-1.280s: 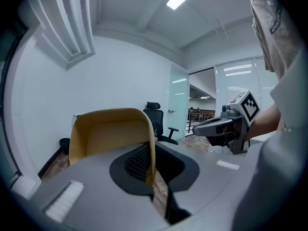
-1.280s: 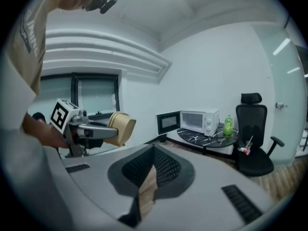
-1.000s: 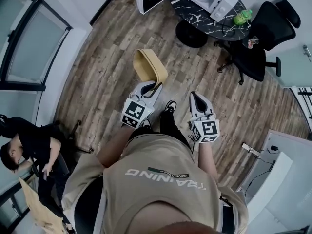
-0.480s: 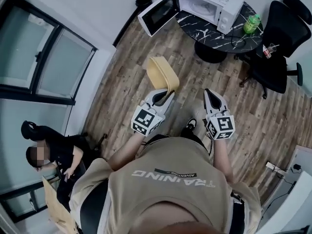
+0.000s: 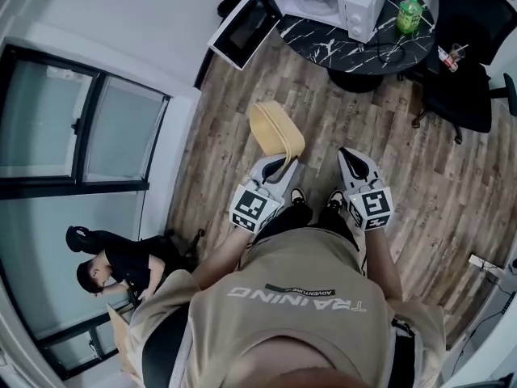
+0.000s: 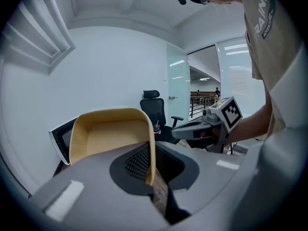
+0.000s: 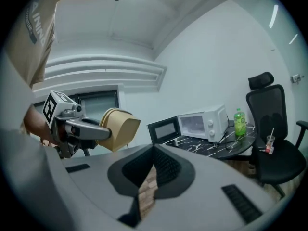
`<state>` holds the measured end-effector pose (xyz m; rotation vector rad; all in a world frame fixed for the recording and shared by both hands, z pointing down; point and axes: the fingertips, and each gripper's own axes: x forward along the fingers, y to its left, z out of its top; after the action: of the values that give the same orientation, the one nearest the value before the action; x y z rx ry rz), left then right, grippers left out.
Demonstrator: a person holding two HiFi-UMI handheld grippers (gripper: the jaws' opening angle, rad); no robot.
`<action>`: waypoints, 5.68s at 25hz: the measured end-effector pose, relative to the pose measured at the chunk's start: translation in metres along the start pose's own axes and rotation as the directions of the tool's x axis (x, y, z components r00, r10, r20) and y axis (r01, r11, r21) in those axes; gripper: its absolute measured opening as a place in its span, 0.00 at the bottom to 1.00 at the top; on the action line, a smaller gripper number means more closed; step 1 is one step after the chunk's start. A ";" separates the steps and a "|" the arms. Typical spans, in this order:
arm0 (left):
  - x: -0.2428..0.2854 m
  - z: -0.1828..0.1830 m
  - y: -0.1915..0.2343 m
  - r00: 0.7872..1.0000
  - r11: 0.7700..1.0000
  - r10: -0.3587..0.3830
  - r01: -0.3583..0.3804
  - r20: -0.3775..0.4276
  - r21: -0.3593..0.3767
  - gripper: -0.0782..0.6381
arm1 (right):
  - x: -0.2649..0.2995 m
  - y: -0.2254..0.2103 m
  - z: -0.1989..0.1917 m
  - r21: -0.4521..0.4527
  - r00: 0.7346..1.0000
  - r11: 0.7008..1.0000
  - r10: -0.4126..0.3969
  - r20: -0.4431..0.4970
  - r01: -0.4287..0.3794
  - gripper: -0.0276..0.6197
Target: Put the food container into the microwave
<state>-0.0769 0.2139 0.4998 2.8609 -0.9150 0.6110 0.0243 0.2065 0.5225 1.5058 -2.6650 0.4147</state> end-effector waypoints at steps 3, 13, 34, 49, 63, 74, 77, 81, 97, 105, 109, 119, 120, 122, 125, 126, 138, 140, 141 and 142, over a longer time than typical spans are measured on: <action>0.013 0.001 0.004 1.000 1.000 -0.001 0.001 0.003 0.006 0.14 | 0.000 -0.014 0.002 0.010 1.000 1.000 -0.016 0.000 0.016 0.06; 0.034 0.011 0.048 0.998 0.998 0.027 -0.024 0.053 -0.051 0.13 | 0.024 -0.027 0.034 -0.062 0.999 0.997 -0.044 0.021 0.045 0.06; 0.057 0.021 0.215 0.981 0.996 -0.069 0.076 0.183 -0.035 0.14 | 0.176 -0.031 0.091 -0.064 0.979 0.977 -0.202 0.040 0.205 0.06; 0.134 0.028 0.238 0.973 0.981 -0.186 0.192 0.139 -0.031 0.13 | 0.235 -0.093 0.091 -0.039 0.978 0.978 -0.207 -0.007 0.206 0.06; 0.237 0.066 0.267 0.990 0.989 -0.138 0.138 -0.009 -0.050 0.14 | 0.282 -0.196 0.091 -0.125 0.996 0.990 -0.067 -0.063 0.059 0.06; 0.287 0.081 0.275 0.995 0.995 -0.090 0.088 -0.043 -0.056 0.14 | 0.304 -0.244 0.084 -0.070 0.996 0.997 0.022 -0.087 -0.028 0.06; 0.297 0.082 0.288 0.995 0.994 -0.092 0.090 -0.038 -0.058 0.14 | 0.313 -0.255 0.085 -0.069 0.996 0.998 -0.001 -0.084 -0.005 0.06; 0.305 0.079 0.307 0.992 0.991 -0.124 0.122 -0.024 -0.059 0.14 | 0.327 -0.255 0.088 -0.044 0.997 0.999 -0.027 -0.076 0.024 0.06; 0.325 0.026 0.337 0.888 0.891 -0.454 0.454 -0.079 -0.015 0.14 | 0.370 -0.252 0.133 -0.079 0.950 0.950 -0.308 -0.062 0.303 0.06; 0.333 -0.005 0.343 0.852 0.861 -0.507 0.509 -0.130 -0.027 0.14 | 0.382 -0.238 0.116 -0.082 0.945 0.956 -0.291 -0.153 0.281 0.06; 0.349 0.004 0.345 0.858 0.865 -0.499 0.501 -0.124 -0.017 0.14 | 0.390 -0.243 0.116 -0.083 0.954 0.966 -0.256 -0.154 0.246 0.06; 0.413 0.016 0.354 0.879 0.908 -0.418 0.409 -0.229 -0.086 0.14 | 0.403 -0.286 0.141 -0.063 0.985 0.985 -0.164 -0.045 0.161 0.06; 0.416 0.013 0.356 0.873 0.910 -0.412 0.410 -0.262 -0.065 0.14 | 0.400 -0.293 0.145 -0.059 0.985 0.984 -0.171 -0.028 0.169 0.06; 0.425 0.011 0.357 0.866 0.913 -0.390 0.408 -0.314 -0.008 0.14 | 0.388 -0.308 0.149 -0.047 0.983 0.982 -0.183 -0.014 0.182 0.06; 0.446 -0.001 0.359 0.863 0.919 -0.334 0.387 -0.379 0.071 0.14 | 0.368 -0.325 0.155 -0.065 0.986 0.984 -0.168 -0.002 0.167 0.06; 0.453 -0.007 0.361 0.860 0.919 -0.310 0.380 -0.404 0.103 0.14 | 0.363 -0.329 0.157 -0.067 0.988 0.986 -0.153 0.005 0.153 0.06; 0.495 -0.026 0.377 0.805 0.875 -0.254 0.428 -0.536 0.228 0.14 | 0.352 -0.327 0.159 -0.059 0.992 0.990 -0.126 0.020 0.127 0.06; 0.502 -0.029 0.381 0.796 0.849 -0.248 0.453 -0.552 0.272 0.14 | 0.355 -0.324 0.159 -0.061 0.990 0.988 -0.139 0.010 0.139 0.06; 0.504 -0.030 0.384 0.795 0.833 -0.245 0.465 -0.555 0.299 0.14 | 0.355 -0.322 0.158 -0.059 0.989 0.988 -0.145 0.004 0.145 0.06; 0.507 -0.032 0.387 0.796 0.816 -0.239 0.475 -0.555 0.330 0.14 | 0.355 -0.319 0.158 -0.056 0.989 0.987 -0.151 0.000 0.151 0.06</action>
<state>0.0672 -0.3720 0.7106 2.8692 -0.1205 1.5801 0.1226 -0.2861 0.4988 1.6726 -2.5138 0.3310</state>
